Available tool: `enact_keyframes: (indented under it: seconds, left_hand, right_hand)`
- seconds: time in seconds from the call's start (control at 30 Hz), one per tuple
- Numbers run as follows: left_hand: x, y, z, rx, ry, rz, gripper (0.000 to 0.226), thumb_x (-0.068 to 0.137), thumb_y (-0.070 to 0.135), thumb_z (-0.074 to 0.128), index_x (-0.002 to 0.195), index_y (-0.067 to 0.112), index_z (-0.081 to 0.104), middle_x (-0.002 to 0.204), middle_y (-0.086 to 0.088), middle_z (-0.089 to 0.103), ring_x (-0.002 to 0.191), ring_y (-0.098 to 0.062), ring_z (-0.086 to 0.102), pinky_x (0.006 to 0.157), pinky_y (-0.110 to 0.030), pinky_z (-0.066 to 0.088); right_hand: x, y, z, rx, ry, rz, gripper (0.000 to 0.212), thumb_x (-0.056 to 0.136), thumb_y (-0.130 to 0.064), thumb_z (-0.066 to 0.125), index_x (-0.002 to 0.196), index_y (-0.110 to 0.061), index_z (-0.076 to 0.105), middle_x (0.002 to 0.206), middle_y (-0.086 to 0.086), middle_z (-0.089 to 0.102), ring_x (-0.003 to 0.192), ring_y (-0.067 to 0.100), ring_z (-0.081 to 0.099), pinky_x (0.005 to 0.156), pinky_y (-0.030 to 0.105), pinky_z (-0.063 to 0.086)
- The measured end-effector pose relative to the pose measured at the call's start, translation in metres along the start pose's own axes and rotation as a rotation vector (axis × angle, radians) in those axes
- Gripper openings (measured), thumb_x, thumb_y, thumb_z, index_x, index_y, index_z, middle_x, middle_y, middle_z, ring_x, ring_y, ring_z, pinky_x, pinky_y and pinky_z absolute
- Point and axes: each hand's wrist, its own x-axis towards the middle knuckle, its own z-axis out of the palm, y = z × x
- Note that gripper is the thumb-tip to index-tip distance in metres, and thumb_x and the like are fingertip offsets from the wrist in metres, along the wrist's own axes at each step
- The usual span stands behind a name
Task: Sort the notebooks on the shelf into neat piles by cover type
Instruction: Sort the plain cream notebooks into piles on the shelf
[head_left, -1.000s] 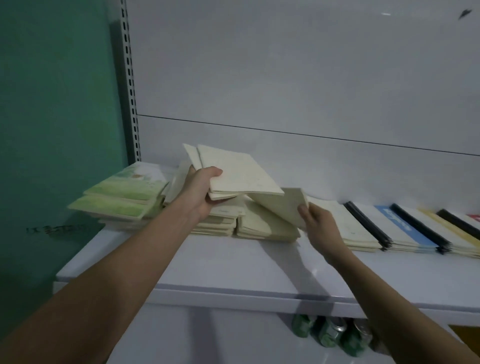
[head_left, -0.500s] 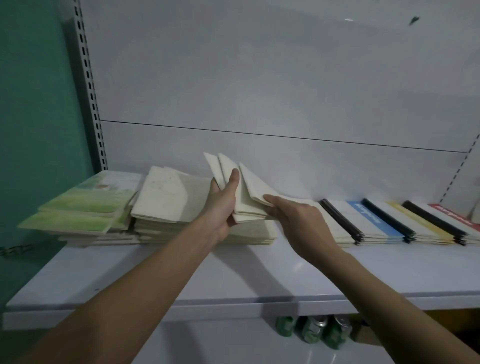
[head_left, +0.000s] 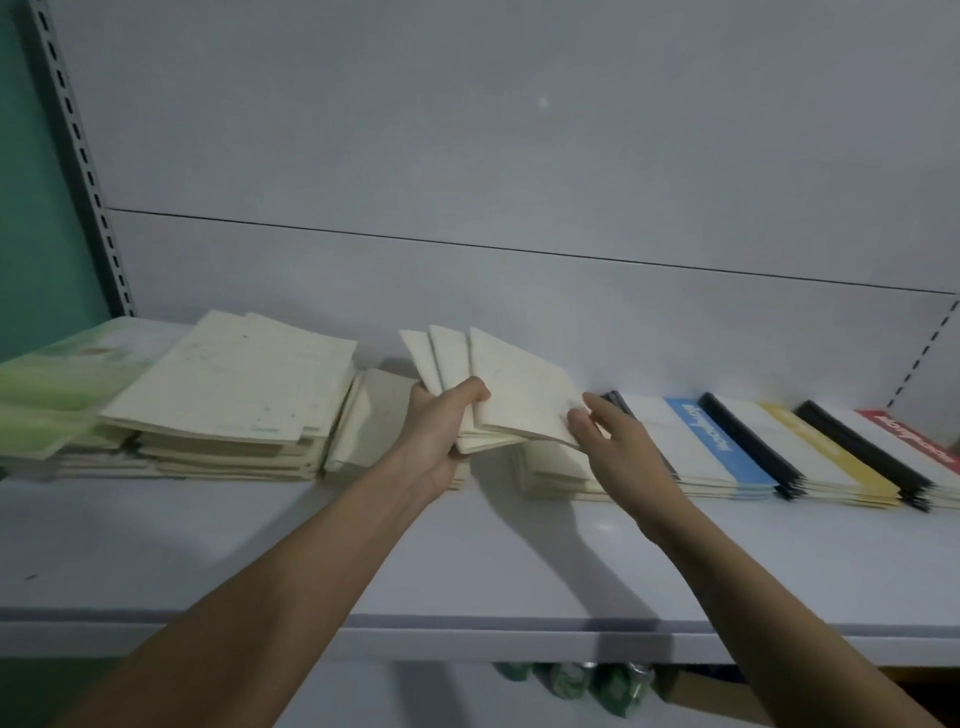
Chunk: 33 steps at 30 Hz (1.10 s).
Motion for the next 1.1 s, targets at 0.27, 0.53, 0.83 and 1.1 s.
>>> enact_keyframes:
  seconds: [0.27,0.53,0.83,1.1]
  left_hand:
    - [0.016,-0.032,0.046,0.175,-0.046,-0.167,0.054,0.078,0.017,0.060,0.129,0.015,0.045,0.122,-0.016,0.062,0.093,-0.029,0.063,0.060,-0.033,0.053]
    - [0.037,-0.053,0.069,0.930,0.104,-0.017,0.072,0.072,0.038,0.049,0.138,0.012,0.041,0.130,-0.006,0.056,0.115,-0.027,0.055,0.096,-0.036,0.047]
    - [0.050,-0.070,0.078,0.812,0.128,0.010,0.035,0.093,0.020,0.047,0.127,0.017,0.054,0.118,-0.003,0.063,0.103,-0.020,0.061,0.093,-0.034,0.049]
    - [0.035,-0.025,0.074,1.209,0.024,0.167,0.018,0.098,0.019,0.046,0.111,0.028,0.055,0.130,-0.002,0.055,0.120,-0.020,0.051,0.089,-0.024,0.038]
  right_hand:
    - [0.042,0.038,-0.048,0.380,-0.139,0.371,0.009,0.092,-0.006,0.060,0.093,-0.005,0.051,0.073,0.005,0.043,0.058,0.011,0.045,0.038,0.014,0.039]
    - [0.072,0.064,-0.041,-0.211,-0.181,0.183,0.032,0.094,-0.014,0.055,0.122,-0.003,0.046,0.104,0.005,0.055,0.087,0.023,0.053,0.065,0.020,0.046]
    - [0.081,0.071,-0.028,-0.675,-0.388,0.068,0.035,0.101,-0.018,0.034,0.127,0.004,0.038,0.132,0.022,0.042,0.122,0.036,0.040,0.101,0.036,0.032]
    - [0.083,0.060,-0.031,-0.536,-0.153,-0.155,0.036,0.097,-0.024,0.045,0.123,0.001,0.051,0.142,0.020,0.038,0.127,0.036,0.037,0.101,0.037,0.032]
